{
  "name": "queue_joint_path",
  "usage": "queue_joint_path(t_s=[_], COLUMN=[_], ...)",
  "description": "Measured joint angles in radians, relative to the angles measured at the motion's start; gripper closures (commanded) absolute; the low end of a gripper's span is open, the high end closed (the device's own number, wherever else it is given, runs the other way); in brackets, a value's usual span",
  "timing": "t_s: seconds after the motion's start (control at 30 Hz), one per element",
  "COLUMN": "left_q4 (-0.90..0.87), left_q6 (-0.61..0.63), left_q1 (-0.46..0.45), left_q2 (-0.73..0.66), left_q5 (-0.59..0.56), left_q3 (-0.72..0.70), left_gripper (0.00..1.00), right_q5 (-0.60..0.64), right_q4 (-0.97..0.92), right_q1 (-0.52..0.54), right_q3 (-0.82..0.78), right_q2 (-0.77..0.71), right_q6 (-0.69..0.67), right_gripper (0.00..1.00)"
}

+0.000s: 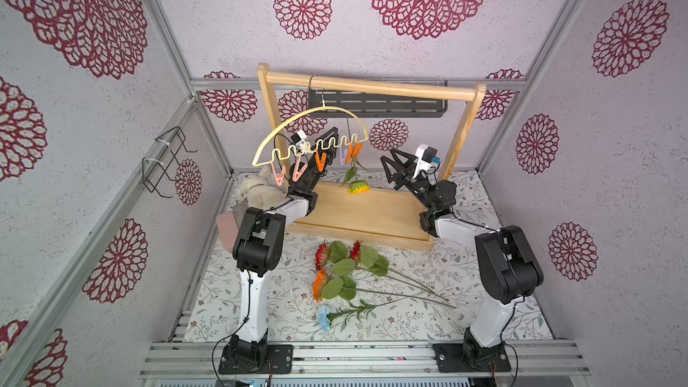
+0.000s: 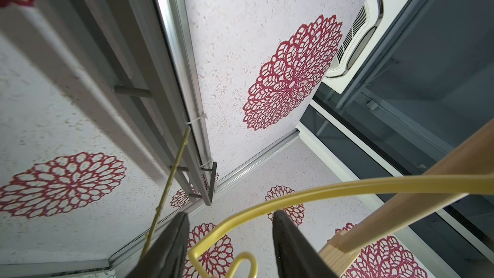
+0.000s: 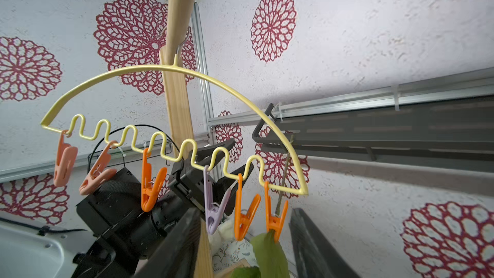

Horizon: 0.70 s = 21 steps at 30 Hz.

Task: Dry the flowers on a clothes hanger
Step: Clamp the flower onto the hanger.

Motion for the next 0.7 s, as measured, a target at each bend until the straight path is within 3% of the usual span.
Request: queue_joint_path(t_s=[0.23,0.7], left_q4=[-0.009,-0.018], left_q6=[0.048,0.147], left_q1=[0.03,0.051], left_q2=[-0.007,-0.133], left_q5=[0.026,0.1], left_q3=[-0.078,-0.381], left_gripper=[0.44,0.42], right_q5=[-0.006,-0.029], right_q4=[-0.102,-0.513], right_q1=[-0.005,-0.005], right_q3=[-0.073,-0.249], right_q2=[-0.106,-0.439], right_q6=[-0.066,-0.327], right_gripper=[0.42,0.41])
